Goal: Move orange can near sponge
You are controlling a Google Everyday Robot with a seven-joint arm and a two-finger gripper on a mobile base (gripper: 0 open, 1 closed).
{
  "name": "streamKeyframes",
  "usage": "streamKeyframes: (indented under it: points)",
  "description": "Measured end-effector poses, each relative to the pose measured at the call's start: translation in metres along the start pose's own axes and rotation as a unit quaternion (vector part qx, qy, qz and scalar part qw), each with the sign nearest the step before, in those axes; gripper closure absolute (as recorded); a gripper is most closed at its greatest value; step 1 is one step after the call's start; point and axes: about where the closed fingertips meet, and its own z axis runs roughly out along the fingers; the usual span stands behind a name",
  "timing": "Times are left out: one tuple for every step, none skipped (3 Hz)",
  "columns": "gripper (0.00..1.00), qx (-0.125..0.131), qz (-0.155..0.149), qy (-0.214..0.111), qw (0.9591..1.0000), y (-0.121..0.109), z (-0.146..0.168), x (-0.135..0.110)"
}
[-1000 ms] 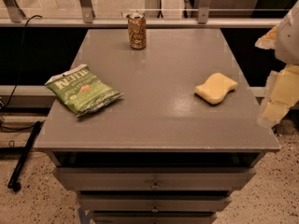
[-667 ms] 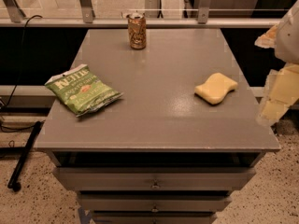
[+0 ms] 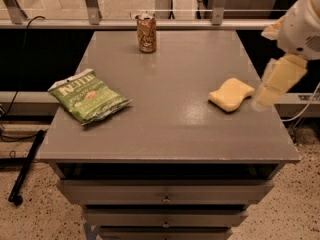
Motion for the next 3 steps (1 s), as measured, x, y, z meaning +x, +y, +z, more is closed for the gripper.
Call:
streamKeyframes:
  points:
    - [0.00,0.038,0.039,-0.063,0.9966,-0.073,0.048,-0.034]
    - [0.00,0.066,0.077,-0.113,0.9884,-0.126,0.083,-0.073]
    - [0.00,0.090,0.105,-0.143,0.9799,-0.156,0.098,-0.108]
